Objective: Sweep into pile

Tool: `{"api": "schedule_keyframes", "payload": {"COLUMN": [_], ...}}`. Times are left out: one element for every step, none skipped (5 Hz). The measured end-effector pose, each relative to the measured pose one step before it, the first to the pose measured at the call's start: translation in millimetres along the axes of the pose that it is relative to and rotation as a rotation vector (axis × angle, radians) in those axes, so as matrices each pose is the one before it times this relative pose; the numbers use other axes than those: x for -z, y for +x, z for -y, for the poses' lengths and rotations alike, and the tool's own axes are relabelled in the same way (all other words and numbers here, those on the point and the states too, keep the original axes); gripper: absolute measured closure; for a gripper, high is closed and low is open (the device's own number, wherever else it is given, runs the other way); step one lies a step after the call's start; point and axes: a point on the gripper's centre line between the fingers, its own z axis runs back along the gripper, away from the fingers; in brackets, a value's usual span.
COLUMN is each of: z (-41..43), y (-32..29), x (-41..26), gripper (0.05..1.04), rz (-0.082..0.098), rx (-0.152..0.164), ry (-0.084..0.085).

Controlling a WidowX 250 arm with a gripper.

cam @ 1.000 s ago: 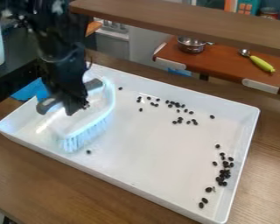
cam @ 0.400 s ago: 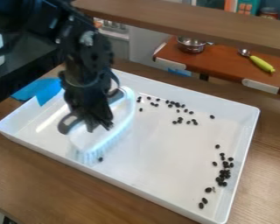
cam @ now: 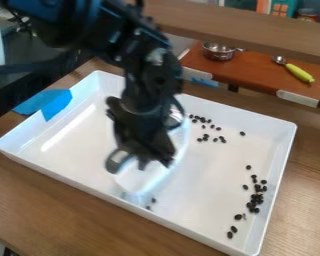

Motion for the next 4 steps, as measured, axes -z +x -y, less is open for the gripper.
{"api": "schedule_keyframes", "payload": {"z": [24.42,25.22,18.14,0.28], "y": [5.28,5.99,5.86,5.60], "x": [-8.22,-7.37,-6.43,-4.78], "gripper": [0.585,0.585,0.585,0.585], "rz": [-0.0224,-0.0257,-0.0131,0.0111], "rx": [-0.0059,-0.0096,0.0053,-0.0043], "ry": [-0.0217,-0.0245,-0.0108,-0.0058]}}
